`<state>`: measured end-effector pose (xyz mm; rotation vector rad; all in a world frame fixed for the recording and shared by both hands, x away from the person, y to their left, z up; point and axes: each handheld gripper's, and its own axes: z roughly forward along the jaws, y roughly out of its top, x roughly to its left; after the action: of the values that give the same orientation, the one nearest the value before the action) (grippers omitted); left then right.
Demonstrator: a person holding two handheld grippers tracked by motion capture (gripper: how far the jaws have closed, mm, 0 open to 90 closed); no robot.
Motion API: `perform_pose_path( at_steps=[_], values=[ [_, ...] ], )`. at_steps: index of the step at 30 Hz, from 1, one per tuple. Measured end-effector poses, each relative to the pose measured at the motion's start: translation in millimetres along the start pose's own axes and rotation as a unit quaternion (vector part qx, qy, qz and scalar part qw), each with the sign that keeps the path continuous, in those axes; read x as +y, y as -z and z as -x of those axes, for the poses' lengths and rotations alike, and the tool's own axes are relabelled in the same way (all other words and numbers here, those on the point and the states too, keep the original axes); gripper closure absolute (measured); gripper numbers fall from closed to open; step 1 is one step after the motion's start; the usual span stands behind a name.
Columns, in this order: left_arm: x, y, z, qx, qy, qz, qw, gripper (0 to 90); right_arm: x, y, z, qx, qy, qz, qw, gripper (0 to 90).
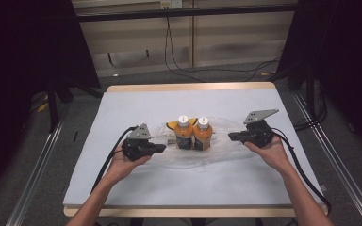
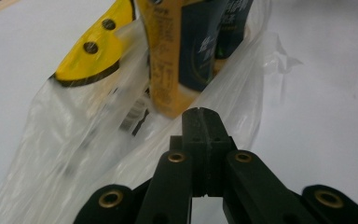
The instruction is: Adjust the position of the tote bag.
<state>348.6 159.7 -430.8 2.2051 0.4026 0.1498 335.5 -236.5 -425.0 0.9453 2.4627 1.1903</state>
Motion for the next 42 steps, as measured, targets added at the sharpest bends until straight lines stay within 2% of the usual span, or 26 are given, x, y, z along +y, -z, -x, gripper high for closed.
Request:
perform_pose_path(
  at_steps=[3, 4, 8, 9, 10, 12, 13, 15, 18, 19, 20, 21, 22, 24, 26, 29, 31, 32, 35, 36, 40, 41, 42],
  values=[
    [8.5, -8.1, 5.6, -0.005, -0.003, 0.006, 1.0000, 90.0, 4.8, -6.6, -1.9, 0.004, 0.006, -0.004, 1.0000, 90.0],
    [13.2, -14.1, 8.6, -0.013, -0.005, 0.013, 0.9998, 90.0, 6.4, -8.3, -2.8, 0.005, 0.008, -0.007, 0.9999, 90.0],
    [19.4, -22.6, 12.8, -0.017, -0.013, 0.013, 0.9997, 90.0, 15.0, -15.4, -6.7, 0.012, 0.017, -0.007, 0.9998, 90.0],
    [21.5, -26.6, 14.5, -0.018, -0.010, 0.017, 0.9996, 90.0, 18.4, -17.5, -7.8, 0.015, 0.019, -0.005, 0.9997, 90.0],
    [24.4, -31.7, 16.6, -0.010, -0.023, 0.010, 0.9996, 90.0, 22.0, -20.1, -8.9, 0.018, 0.023, -0.004, 0.9996, 90.0],
    [27.0, -39.2, 17.2, -0.024, -0.015, 0.012, 0.9995, 90.0, 29.4, -25.6, -10.9, 0.022, 0.031, -0.004, 0.9993, 90.0],
    [28.6, -43.3, 18.3, -0.022, -0.017, 0.013, 0.9995, 90.0, 32.2, -28.3, -10.9, 0.024, 0.030, -0.005, 0.9992, 90.0],
    [31.7, -50.9, 20.1, -0.031, -0.018, 0.013, 0.9993, 90.0, 35.6, -34.5, -7.8, 0.022, 0.029, -0.007, 0.9993, 90.0],
    [36.7, -58.9, 24.5, -0.036, -0.023, 0.014, 0.9990, 90.0, 36.4, -44.2, 0.3, 0.029, 0.011, 0.001, 0.9995, 90.0],
    [38.0, -61.3, 26.1, -0.035, -0.021, 0.020, 0.9989, 90.0, 36.1, -46.3, 2.0, 0.029, 0.010, 0.001, 0.9995, 90.0],
    [39.2, -61.5, 26.2, -0.031, -0.026, 0.014, 0.9991, 90.0, 35.6, -49.2, 3.9, 0.031, 0.006, 0.000, 0.9995, 90.0],
    [38.9, -64.1, 26.3, -0.036, -0.020, 0.023, 0.9989, 90.0, 35.8, -51.1, 4.6, 0.033, 0.003, 0.000, 0.9995, 90.0],
    [39.1, -65.1, 26.9, -0.027, -0.022, 0.018, 0.9992, 90.0, 37.0, -52.6, 4.3, 0.035, 0.003, 0.000, 0.9994, 90.0],
    [38.1, -69.0, 27.5, -0.029, -0.020, 0.015, 0.9993, 90.0, 42.1, -54.0, 1.4, 0.046, 0.002, 0.011, 0.9989, 90.0],
    [37.0, -72.2, 30.3, -0.025, -0.026, 0.013, 0.9993, 90.0, 48.2, -56.1, -1.4, 0.043, 0.010, 0.013, 0.9989, 90.0],
    [34.9, -76.4, 32.1, -0.023, -0.026, 0.014, 0.9993, 90.0, 52.7, -64.5, 1.5, 0.047, 0.011, 0.003, 0.9988, 90.0],
    [33.0, -79.4, 33.9, -0.013, -0.029, 0.007, 0.9995, 90.0, 51.3, -72.3, 3.6, 0.055, 0.008, -0.002, 0.9984, 90.0],
    [31.4, -81.4, 32.5, -0.018, -0.025, 0.005, 0.9995, 90.0, 49.4, -76.4, 4.5, 0.058, 0.006, -0.005, 0.9983, 90.0],
    [26.6, -81.0, 27.9, -0.011, -0.021, -0.001, 0.9997, 90.0, 41.7, -90.0, 4.4, 0.072, 0.004, -0.021, 0.9972, 90.0],
    [24.5, -80.9, 27.0, -0.011, -0.013, 0.004, 0.9998, 90.0, 40.3, -92.8, 3.6, 0.068, 0.006, -0.024, 0.9974, 90.0],
    [18.3, -82.1, 27.0, 0.000, -0.014, -0.006, 0.9999, 90.0, 34.0, -102.7, 6.8, 0.073, -0.009, -0.031, 0.9968, 90.0],
    [17.4, -83.6, 27.1, -0.003, -0.015, -0.006, 0.9999, 90.0, 32.8, -104.7, 8.0, 0.077, -0.010, -0.033, 0.9965, 90.0],
    [16.3, -85.1, 28.4, 0.001, -0.016, -0.014, 0.9998, 90.0, 32.0, -106.0, 8.2, 0.078, -0.012, -0.034, 0.9963, 90.0]
  ],
)
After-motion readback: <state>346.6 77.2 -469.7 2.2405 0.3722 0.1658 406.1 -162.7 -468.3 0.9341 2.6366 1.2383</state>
